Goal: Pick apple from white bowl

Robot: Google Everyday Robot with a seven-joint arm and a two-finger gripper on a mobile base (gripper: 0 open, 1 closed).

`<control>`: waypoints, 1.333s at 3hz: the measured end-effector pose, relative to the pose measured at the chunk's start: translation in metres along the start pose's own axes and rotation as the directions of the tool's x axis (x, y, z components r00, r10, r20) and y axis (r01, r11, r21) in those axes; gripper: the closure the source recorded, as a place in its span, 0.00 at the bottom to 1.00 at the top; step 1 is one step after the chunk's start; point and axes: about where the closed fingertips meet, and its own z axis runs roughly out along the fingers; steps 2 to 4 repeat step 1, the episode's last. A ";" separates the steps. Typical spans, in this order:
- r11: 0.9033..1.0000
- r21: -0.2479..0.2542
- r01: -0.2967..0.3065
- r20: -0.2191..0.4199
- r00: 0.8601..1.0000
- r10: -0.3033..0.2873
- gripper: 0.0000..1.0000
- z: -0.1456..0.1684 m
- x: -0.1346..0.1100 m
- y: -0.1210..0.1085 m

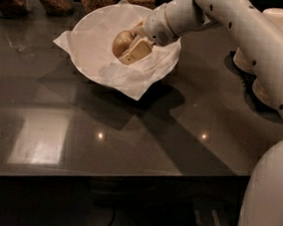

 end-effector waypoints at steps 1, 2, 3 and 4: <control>1.000 -0.004 -0.005 0.031 1.000 0.005 1.00 -0.045 -0.016 0.011; 1.000 -0.004 -0.005 0.031 1.000 0.005 1.00 -0.045 -0.016 0.011; 1.000 -0.004 -0.005 0.031 1.000 0.005 1.00 -0.045 -0.016 0.011; 1.000 -0.004 -0.005 0.031 1.000 0.005 1.00 -0.045 -0.016 0.011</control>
Offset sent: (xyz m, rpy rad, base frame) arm 0.0000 0.0000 0.0000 0.0000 0.0000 0.0000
